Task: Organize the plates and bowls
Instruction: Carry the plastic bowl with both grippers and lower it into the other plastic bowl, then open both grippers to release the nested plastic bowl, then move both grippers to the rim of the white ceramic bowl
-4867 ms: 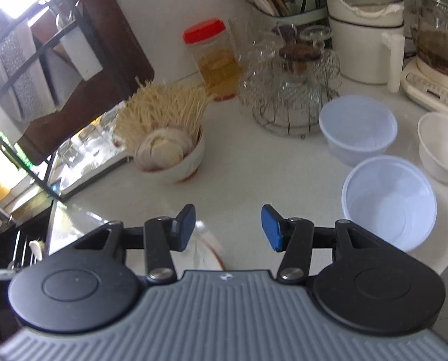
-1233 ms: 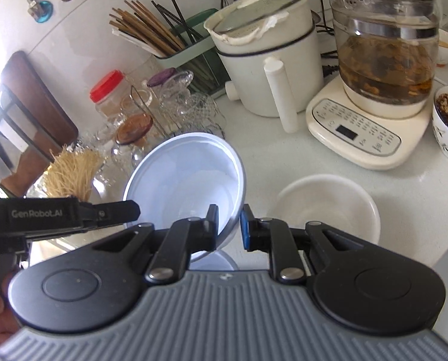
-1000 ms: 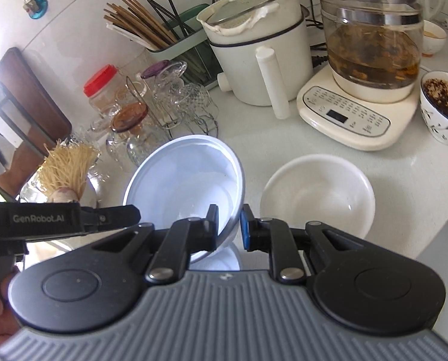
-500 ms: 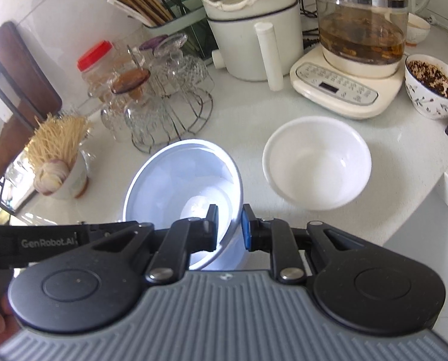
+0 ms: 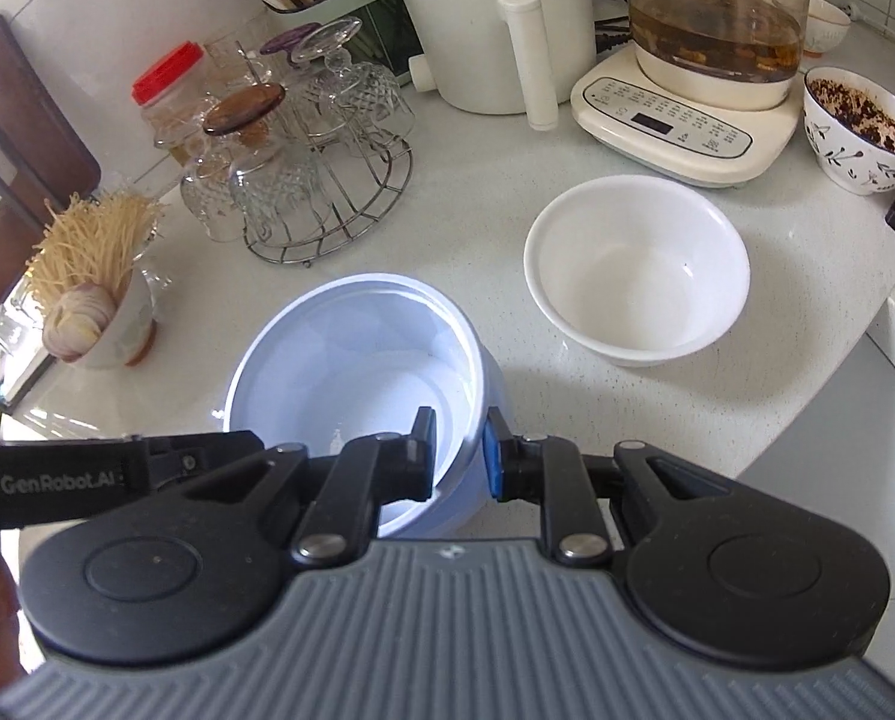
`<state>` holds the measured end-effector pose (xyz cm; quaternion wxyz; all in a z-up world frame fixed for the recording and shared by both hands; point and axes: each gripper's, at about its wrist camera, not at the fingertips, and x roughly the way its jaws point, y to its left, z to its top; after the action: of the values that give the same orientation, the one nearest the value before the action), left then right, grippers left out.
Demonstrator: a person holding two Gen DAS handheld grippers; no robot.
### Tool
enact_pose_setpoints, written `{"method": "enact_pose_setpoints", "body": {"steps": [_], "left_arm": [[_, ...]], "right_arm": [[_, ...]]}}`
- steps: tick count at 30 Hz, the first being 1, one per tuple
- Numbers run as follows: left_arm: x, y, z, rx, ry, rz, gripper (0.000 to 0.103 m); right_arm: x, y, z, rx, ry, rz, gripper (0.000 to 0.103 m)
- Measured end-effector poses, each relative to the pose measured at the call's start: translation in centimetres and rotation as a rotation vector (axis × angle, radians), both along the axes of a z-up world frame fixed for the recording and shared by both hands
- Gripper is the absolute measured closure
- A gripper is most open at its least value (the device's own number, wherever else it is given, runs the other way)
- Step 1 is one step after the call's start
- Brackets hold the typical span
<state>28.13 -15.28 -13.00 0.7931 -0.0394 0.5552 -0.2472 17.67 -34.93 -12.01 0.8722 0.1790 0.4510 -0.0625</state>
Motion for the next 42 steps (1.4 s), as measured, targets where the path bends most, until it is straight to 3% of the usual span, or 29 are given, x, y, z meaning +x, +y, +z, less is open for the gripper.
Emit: {"method": "enact_pose_setpoints", "body": {"steps": [3,5,6,7,9,19,28,42], "left_arm": [[-0.1,0.0,-0.1,0.008,-0.002,-0.013,0.088],[0.0,0.0,0.0,0.017,-0.01,-0.015,0.085],[0.0,0.0,0.1,0.022,-0.015,-0.016,0.077],[-0.1,0.0,0.3,0.026,-0.024,-0.02,0.067],[-0.2,0.4,1.0,0.028,-0.062,-0.019,0.06],[-1.0,0.8,4.6,0.005,-0.171,-0.011,0.06],[-2.6,-0.4,6.9,-0.046,-0.247,-0.062,0.06],[-2.9,-4.2,7.5,-0.097,-0.258,-0.143,0.06]], "right_arm": [[0.1,0.0,0.0,0.004,0.002,-0.004,0.082],[0.0,0.2,0.3,-0.009,-0.001,-0.002,0.064],[-0.2,0.3,0.6,-0.017,-0.014,0.001,0.047],[-0.3,0.4,0.9,-0.024,-0.03,0.008,0.041],[-0.4,0.6,1.5,-0.038,-0.044,0.015,0.041],[-1.9,-0.2,4.5,-0.05,-0.14,-0.01,0.041],[-3.6,-0.9,7.1,-0.086,-0.241,-0.038,0.041],[-5.2,-4.2,7.9,-0.131,-0.302,-0.114,0.041]]}}
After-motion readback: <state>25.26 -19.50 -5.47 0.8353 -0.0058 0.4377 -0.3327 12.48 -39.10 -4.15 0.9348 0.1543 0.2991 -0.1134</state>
